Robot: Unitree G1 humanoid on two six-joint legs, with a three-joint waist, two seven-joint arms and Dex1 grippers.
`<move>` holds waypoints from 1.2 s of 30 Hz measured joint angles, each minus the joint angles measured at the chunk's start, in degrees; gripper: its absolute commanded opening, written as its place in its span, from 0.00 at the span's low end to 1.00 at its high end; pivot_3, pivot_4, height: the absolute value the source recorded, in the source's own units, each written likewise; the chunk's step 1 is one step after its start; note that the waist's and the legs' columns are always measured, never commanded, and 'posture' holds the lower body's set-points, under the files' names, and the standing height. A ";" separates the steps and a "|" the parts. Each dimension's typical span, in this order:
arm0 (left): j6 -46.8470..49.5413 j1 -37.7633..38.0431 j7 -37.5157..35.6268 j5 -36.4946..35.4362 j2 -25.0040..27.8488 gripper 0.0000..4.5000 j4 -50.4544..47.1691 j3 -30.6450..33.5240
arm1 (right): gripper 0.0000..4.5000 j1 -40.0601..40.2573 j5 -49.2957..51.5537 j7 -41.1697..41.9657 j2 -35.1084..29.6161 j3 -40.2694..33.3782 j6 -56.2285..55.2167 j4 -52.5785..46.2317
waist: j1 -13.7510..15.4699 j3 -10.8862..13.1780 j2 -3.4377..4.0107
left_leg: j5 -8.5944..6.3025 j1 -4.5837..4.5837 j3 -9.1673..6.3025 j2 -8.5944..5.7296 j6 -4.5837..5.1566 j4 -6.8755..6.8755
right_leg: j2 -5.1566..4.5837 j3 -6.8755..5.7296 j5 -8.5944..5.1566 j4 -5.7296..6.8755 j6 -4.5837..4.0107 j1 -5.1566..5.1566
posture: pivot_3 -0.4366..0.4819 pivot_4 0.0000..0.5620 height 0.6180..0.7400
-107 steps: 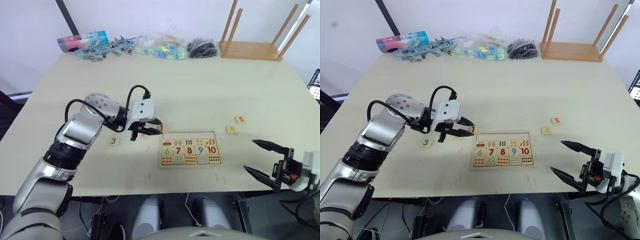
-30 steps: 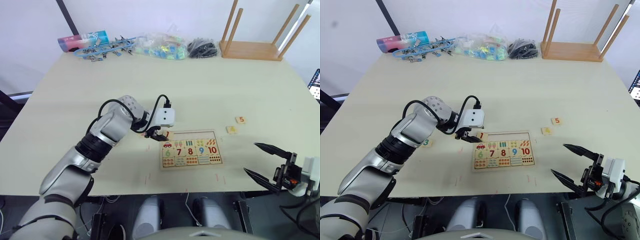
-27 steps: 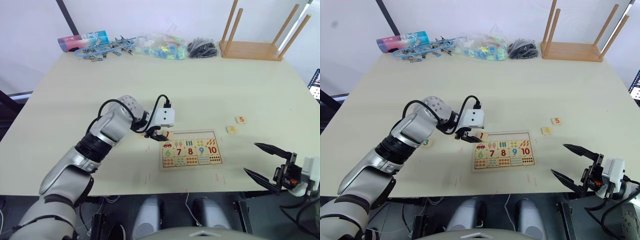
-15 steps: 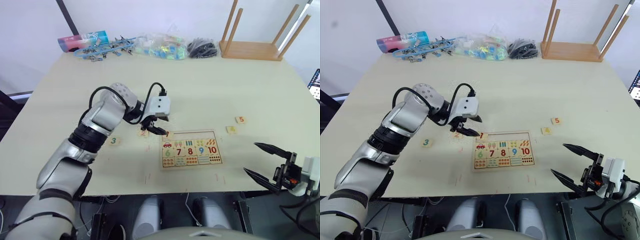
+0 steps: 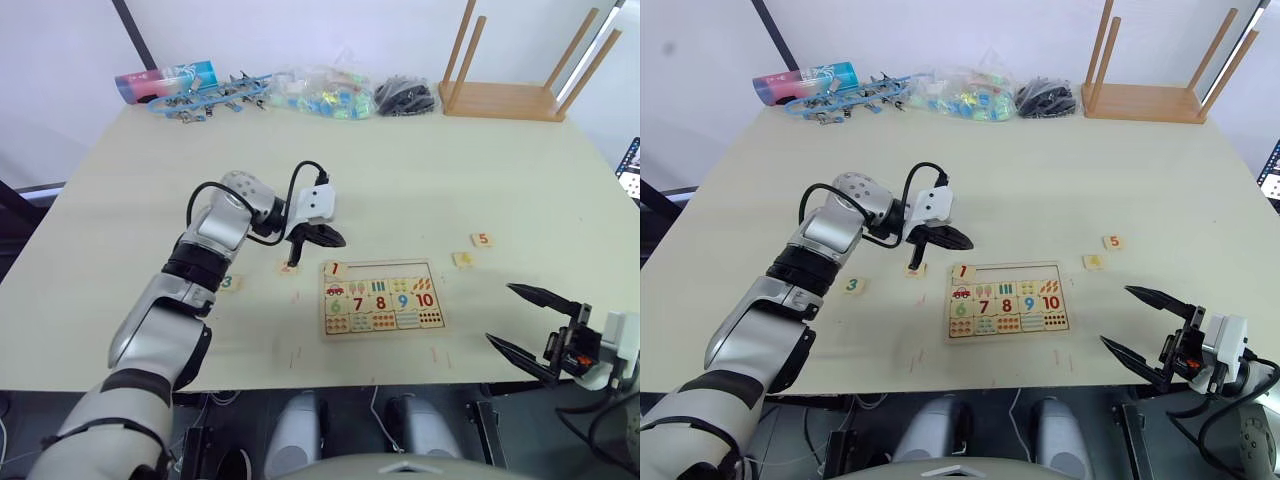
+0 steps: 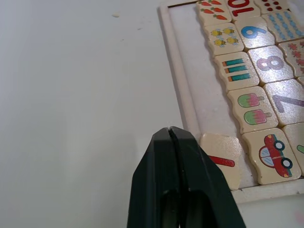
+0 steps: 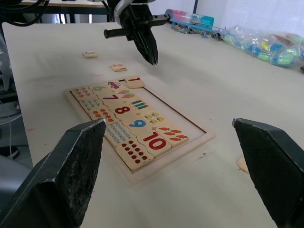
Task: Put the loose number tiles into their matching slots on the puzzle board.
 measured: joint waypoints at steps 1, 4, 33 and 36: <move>-4.01 -0.39 -0.49 0.16 -1.00 0.01 2.32 -0.07 | 1.00 0.16 0.00 -0.01 0.00 -0.01 -0.02 0.00 | 0.06 0.00 0.00 | 0.00 0.00 0.00 -0.01 0.00 0.00 | 0.00 0.00 0.00 0.00 0.00 0.00 | 0.48 0.27 0.98; -8.56 -0.67 -1.22 1.13 -2.43 0.01 5.60 -0.77 | 1.00 0.45 0.01 -0.05 0.00 -0.02 -0.02 -0.02 | 0.02 0.00 0.00 | 0.00 0.00 0.14 -0.02 0.00 0.01 | 0.00 0.00 0.00 0.00 0.00 0.00 | 0.48 0.27 0.98; -20.65 -2.71 -2.99 5.58 -3.52 0.01 17.27 -1.08 | 1.00 1.23 0.03 -0.74 -0.02 -0.11 -0.25 -0.40 | -0.02 0.00 0.00 | -0.01 -0.02 0.26 -0.02 0.01 0.01 | -0.01 -0.01 0.00 0.00 0.00 0.00 | 0.48 0.27 0.98; -20.65 -2.69 -3.31 5.57 -3.51 0.01 17.18 -1.07 | 1.00 1.23 0.03 -0.74 -0.02 -0.11 -0.25 -0.39 | -0.02 0.00 0.00 | -0.01 -0.02 0.25 -0.02 0.01 0.01 | -0.01 -0.01 0.00 0.00 0.00 0.00 | 0.48 0.27 0.98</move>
